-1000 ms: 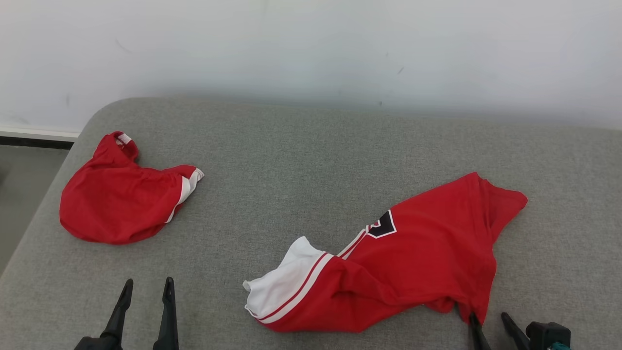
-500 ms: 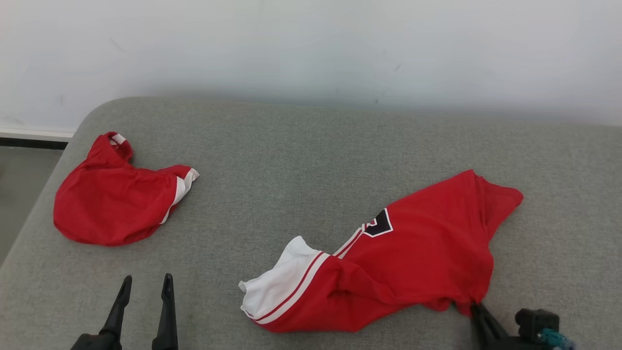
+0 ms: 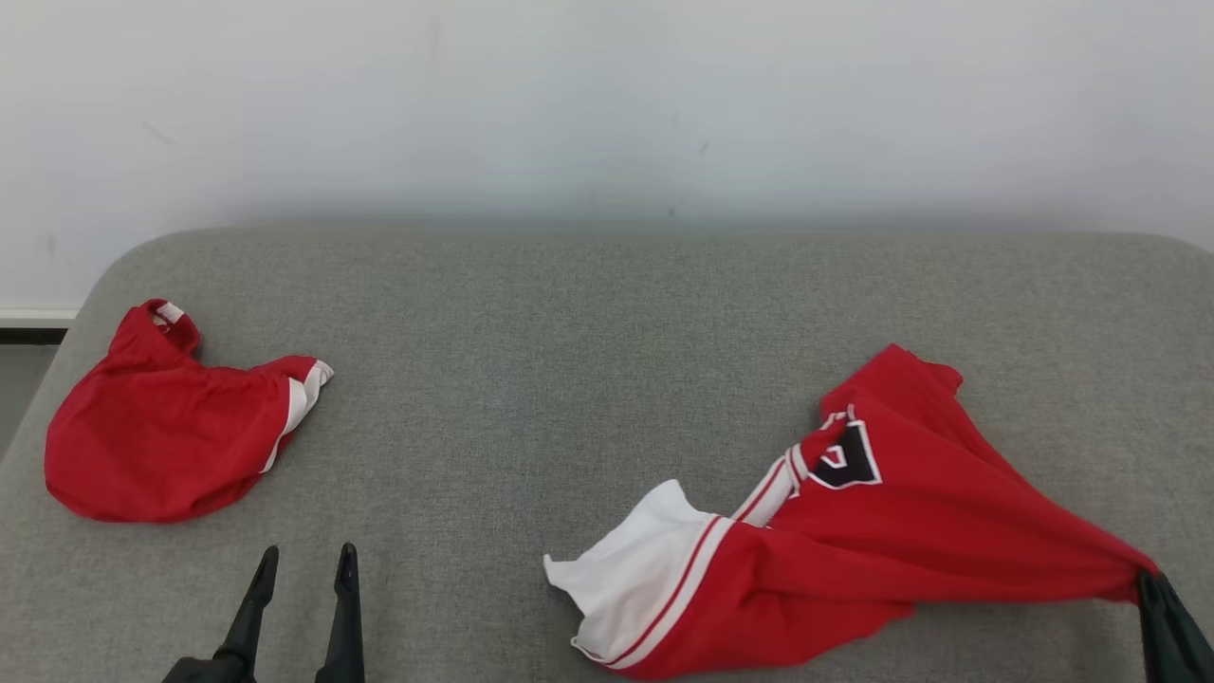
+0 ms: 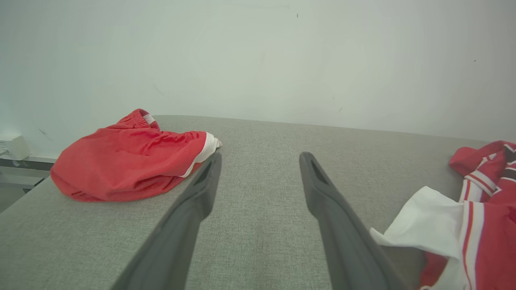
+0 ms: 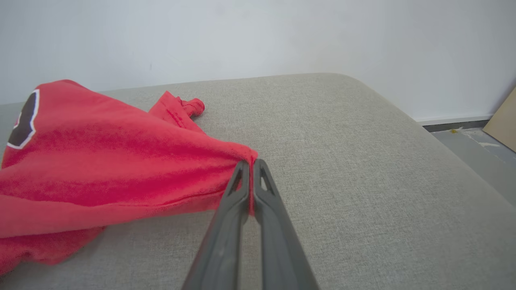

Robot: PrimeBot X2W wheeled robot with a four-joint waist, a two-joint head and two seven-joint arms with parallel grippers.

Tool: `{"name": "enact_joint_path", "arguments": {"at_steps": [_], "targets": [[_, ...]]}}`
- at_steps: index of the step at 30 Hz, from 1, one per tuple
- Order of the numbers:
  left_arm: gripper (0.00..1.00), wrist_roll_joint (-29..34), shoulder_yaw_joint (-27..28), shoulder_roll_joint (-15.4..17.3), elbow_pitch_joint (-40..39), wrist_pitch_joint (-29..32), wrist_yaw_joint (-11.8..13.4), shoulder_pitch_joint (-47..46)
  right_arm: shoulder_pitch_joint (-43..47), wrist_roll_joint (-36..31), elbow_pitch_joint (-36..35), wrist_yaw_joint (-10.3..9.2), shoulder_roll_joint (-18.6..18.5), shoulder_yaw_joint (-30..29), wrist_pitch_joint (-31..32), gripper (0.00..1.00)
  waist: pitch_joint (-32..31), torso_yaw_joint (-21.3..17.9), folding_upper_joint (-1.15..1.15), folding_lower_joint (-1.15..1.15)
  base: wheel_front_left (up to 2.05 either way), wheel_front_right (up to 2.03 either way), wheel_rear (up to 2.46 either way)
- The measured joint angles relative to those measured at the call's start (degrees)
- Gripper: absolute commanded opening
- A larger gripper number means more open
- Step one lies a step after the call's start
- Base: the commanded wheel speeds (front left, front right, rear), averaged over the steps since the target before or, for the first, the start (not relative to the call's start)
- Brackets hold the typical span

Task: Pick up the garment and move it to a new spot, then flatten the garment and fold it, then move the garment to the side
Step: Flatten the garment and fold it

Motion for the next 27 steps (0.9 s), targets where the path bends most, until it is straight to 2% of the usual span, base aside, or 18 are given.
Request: {"name": "enact_joint_path", "arguments": {"at_steps": [5, 6, 7, 20, 27], "targets": [[1.00, -0.2, -0.4, 0.0, 0.1, 0.0, 0.0, 0.0, 5.6, -0.2, -2.7, 0.00, 0.0, -3.0, 2.8, 0.00, 0.1, -0.4, 0.00, 0.00, 0.00, 0.00, 0.00], [1.00, -0.2, -0.5, 0.0, 0.2, 0.0, 0.0, 0.0, 6.0, -0.5, -3.3, 0.00, 0.4, -3.4, 3.0, 0.38, 0.1, -0.5, 0.00, 0.00, 0.00, 0.00, 0.00], [1.00, -0.3, -0.5, 0.1, 0.2, 0.0, 0.0, 0.0, 6.3, -0.8, -4.1, 0.00, 1.0, -3.7, 3.3, 1.00, 0.1, -0.6, 0.00, 0.00, 0.00, 0.00, 0.00], [1.00, -0.3, -0.7, 0.7, 0.4, 0.0, 0.0, 0.4, 7.0, -5.9, -17.3, 0.00, 6.7, -3.7, 1.4, 1.00, -1.4, -0.5, 0.00, 0.00, 0.00, 0.00, 0.00], [1.00, -2.2, -3.4, 0.4, 1.9, 0.0, 0.0, -0.1, 7.2, -6.2, -18.7, 0.00, 8.2, -1.3, 2.0, 1.00, -1.3, -0.4, -0.01, 0.00, 0.00, 0.00, 0.00]]}}
